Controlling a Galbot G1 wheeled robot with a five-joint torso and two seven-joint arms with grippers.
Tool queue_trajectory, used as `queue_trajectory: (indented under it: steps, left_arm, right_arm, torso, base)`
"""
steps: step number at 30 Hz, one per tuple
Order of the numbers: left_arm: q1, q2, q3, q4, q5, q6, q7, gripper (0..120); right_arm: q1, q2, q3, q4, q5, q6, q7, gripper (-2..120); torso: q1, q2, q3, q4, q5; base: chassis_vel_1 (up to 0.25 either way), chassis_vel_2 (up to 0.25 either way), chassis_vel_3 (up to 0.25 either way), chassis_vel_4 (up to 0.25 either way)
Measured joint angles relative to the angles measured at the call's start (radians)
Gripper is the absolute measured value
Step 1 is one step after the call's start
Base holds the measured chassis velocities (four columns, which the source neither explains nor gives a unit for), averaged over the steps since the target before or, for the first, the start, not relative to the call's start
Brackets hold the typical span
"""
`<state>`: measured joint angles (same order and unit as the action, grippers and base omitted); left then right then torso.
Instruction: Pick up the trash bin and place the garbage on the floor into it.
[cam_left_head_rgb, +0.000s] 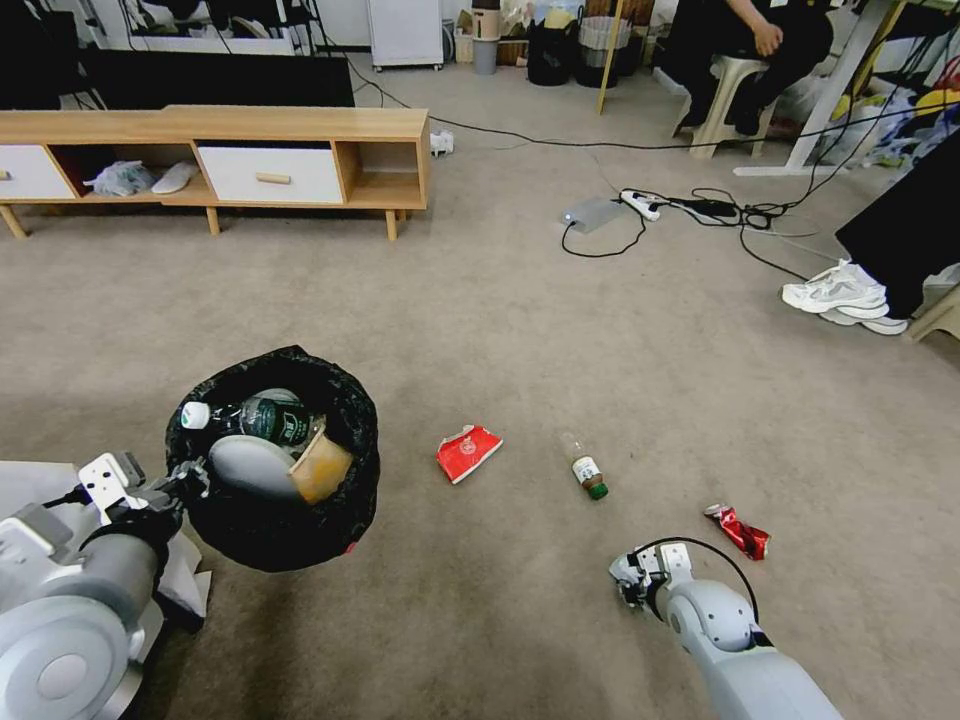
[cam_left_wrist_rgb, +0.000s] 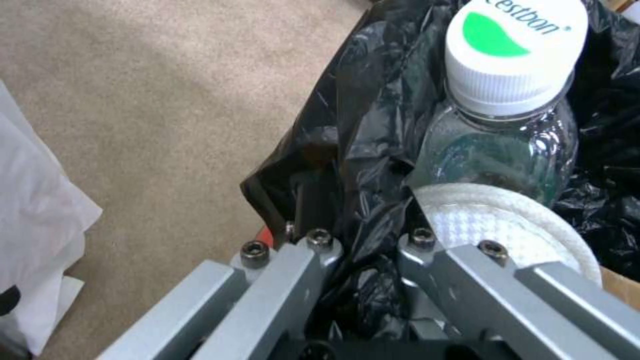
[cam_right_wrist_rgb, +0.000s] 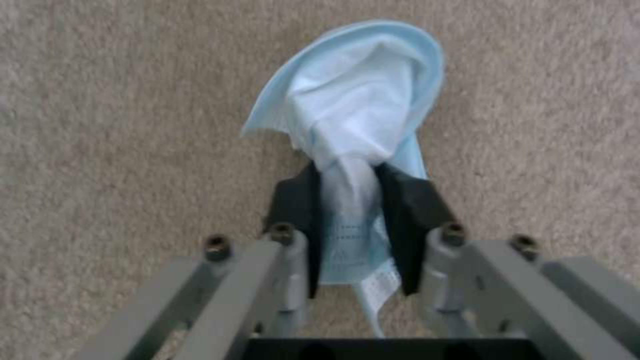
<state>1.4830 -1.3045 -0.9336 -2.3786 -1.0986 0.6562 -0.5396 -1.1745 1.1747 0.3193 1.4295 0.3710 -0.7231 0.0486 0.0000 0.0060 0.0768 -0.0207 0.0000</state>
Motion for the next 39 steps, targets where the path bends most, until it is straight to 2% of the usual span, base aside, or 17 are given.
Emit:
queue_trajectory:
  steps: [3, 5, 10, 13, 15, 16, 18, 19, 21, 22, 23, 24, 26, 32, 35, 36, 39]
  left_arm:
    - [-0.001, 0.004, -0.001, 0.003, -0.002, -0.001, 0.002, 4]
    - [-0.002, 0.006, -0.003, 0.005, -0.004, -0.001, 0.003, 4]
    - [-0.002, 0.012, -0.003, 0.010, -0.005, -0.001, 0.004, 4]
    - [-0.002, 0.019, 0.005, 0.012, -0.003, -0.001, 0.004, 4]
    - [0.002, 0.028, 0.023, 0.012, 0.006, -0.001, 0.005, 4]
    - [0.002, 0.028, 0.023, 0.012, 0.006, -0.001, 0.005, 4]
    - [0.008, 0.037, 0.051, 0.009, 0.030, -0.001, 0.010, 4]
    - [0.008, 0.037, 0.051, 0.009, 0.030, -0.001, 0.010, 4]
    - [0.014, 0.043, 0.080, 0.008, 0.059, -0.001, 0.016, 4]
    - [0.014, 0.043, 0.080, 0.008, 0.059, -0.001, 0.016, 4]
    - [0.021, 0.048, 0.099, 0.008, 0.073, -0.001, 0.017, 4]
    - [0.021, 0.048, 0.099, 0.008, 0.073, -0.001, 0.017, 4]
    - [0.037, 0.057, 0.135, 0.008, 0.079, 0.002, 0.018, 4]
    - [0.053, 0.061, 0.182, -0.002, 0.068, 0.010, 0.018, 4]
    - [0.064, 0.067, 0.254, -0.018, 0.045, 0.030, 0.020, 4]
    - [0.064, 0.067, 0.254, -0.018, 0.045, 0.030, 0.020, 4]
    - [0.063, 0.071, 0.337, -0.019, 0.062, 0.042, 0.022, 4]
  right_arm:
    - [-0.003, -0.004, 0.002, 0.000, -0.002, 0.004, 0.001, 5]
    - [-0.006, -0.005, 0.002, 0.006, -0.002, 0.007, 0.001, 0]
    - [-0.019, -0.010, -0.001, 0.031, -0.004, 0.033, 0.003, 0]
    - [-0.038, -0.025, -0.003, 0.068, -0.002, 0.112, 0.002, 0]
    - [-0.057, -0.043, -0.005, 0.111, -0.001, 0.206, -0.006, 0]
    - [-0.057, -0.043, -0.005, 0.111, -0.001, 0.206, -0.006, 0]
    - [-0.075, -0.063, -0.004, 0.165, -0.005, 0.320, -0.030, 0]
    - [-0.075, -0.063, -0.004, 0.165, -0.005, 0.320, -0.030, 0]
    - [-0.089, -0.080, 0.010, 0.227, -0.004, 0.443, -0.090, 0]
    - [-0.089, -0.080, 0.010, 0.227, -0.004, 0.443, -0.090, 0]
    - [-0.096, -0.096, 0.024, 0.278, 0.006, 0.529, -0.153, 0]
    - [-0.096, -0.096, 0.024, 0.278, 0.006, 0.529, -0.153, 0]
    - [-0.095, -0.118, 0.041, 0.356, 0.052, 0.655, -0.271, 0]
    - [-0.073, -0.134, 0.050, 0.422, 0.119, 0.765, -0.405, 0]
    - [-0.038, -0.136, 0.039, 0.473, 0.181, 0.834, -0.532, 0]
    - [-0.038, -0.136, 0.039, 0.473, 0.181, 0.834, -0.532, 0]
    - [-0.010, -0.137, 0.011, 0.501, 0.218, 0.865, -0.613, 0]
  torso:
    - [0.000, 0.000, 0.000, 0.0000, -0.0001]
    - [0.000, 0.000, 0.000, 0.0000, 0.0000]
    - [0.000, 0.000, 0.000, 0.0001, 0.0000]
    - [0.000, 0.000, 0.000, 0.0001, 0.0000]
    - [0.000, 0.000, 0.000, 0.0000, 0.0000]
    - [0.000, 0.000, 0.000, 0.0000, 0.0000]
    - [0.000, 0.000, 0.000, 0.0000, 0.0000]
    - [0.000, 0.000, 0.000, 0.0000, 0.0000]
    - [0.000, 0.000, 0.000, 0.0000, 0.0001]
    - [0.000, 0.000, 0.000, 0.0000, 0.0001]
    - [0.000, 0.000, 0.000, 0.0000, -0.0001]
    - [0.000, 0.000, 0.000, 0.0000, -0.0001]
    - [0.000, 0.000, 0.000, 0.0000, 0.0000]
    - [0.000, 0.000, 0.000, 0.0001, -0.0002]
    - [0.000, 0.000, 0.000, 0.0001, -0.0001]
    - [0.000, 0.000, 0.000, 0.0001, -0.0001]
    - [0.000, 0.000, 0.000, 0.0001, 0.0000]
  base:
    - [0.000, 0.000, 0.000, 0.000]
    - [0.000, 0.000, 0.000, 0.000]
    - [0.000, 0.000, 0.000, 0.000]
    - [0.000, 0.000, 0.000, 0.000]
    - [0.000, 0.000, 0.000, 0.000]
    - [0.000, 0.000, 0.000, 0.000]
    - [0.000, 0.000, 0.000, 0.000]
    - [0.000, 0.000, 0.000, 0.000]
    - [0.000, 0.000, 0.000, 0.000]
    - [0.000, 0.000, 0.000, 0.000]
    - [0.000, 0.000, 0.000, 0.000]
    - [0.000, 0.000, 0.000, 0.000]
    - [0.000, 0.000, 0.000, 0.000]
    - [0.000, 0.000, 0.000, 0.000]
    - [0.000, 0.000, 0.000, 0.000]
    - [0.000, 0.000, 0.000, 0.000]
    - [0.000, 0.000, 0.000, 0.000]
